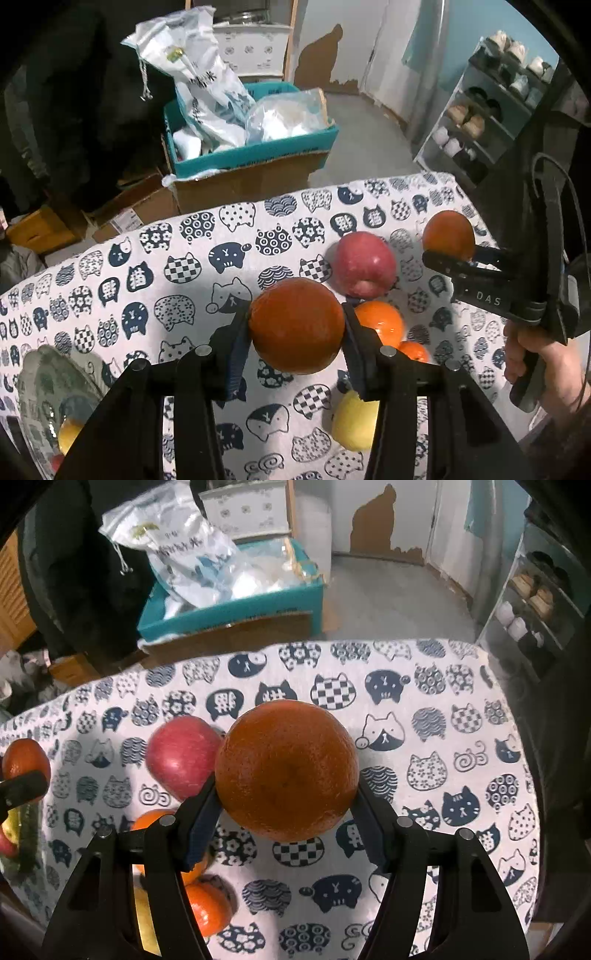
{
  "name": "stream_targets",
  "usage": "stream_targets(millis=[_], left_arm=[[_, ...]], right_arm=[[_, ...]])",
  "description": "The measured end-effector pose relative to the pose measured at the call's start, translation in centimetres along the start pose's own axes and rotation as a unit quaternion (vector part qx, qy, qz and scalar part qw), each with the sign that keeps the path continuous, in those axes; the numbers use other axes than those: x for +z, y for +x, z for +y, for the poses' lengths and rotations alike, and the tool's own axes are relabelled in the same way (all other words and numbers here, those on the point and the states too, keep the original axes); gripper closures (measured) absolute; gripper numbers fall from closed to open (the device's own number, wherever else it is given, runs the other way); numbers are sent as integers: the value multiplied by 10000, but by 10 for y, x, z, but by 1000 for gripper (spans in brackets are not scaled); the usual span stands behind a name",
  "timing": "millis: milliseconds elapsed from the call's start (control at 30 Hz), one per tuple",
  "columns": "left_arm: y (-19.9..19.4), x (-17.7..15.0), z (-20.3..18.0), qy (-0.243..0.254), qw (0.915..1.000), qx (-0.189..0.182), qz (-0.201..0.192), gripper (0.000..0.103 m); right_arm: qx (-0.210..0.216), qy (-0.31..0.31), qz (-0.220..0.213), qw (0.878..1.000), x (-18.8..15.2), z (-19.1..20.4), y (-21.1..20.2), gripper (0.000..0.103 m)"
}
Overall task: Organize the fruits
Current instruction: 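Lift the large orange with the right tool while the left tool carries the tangerine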
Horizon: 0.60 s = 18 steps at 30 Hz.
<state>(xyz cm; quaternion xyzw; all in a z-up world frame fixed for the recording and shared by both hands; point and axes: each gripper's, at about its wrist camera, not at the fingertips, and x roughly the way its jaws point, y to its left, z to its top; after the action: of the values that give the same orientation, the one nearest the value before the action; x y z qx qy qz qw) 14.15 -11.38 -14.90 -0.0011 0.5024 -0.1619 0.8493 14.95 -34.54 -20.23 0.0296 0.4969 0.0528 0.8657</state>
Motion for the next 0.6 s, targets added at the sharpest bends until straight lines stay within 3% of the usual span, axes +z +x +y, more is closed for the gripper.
stream_targets(millis=[600], left_arm=[[-87,-10,5,91,9972,127,-731,56]], right_arm=[[232,-141,-844,9961,11,28,-84,36]])
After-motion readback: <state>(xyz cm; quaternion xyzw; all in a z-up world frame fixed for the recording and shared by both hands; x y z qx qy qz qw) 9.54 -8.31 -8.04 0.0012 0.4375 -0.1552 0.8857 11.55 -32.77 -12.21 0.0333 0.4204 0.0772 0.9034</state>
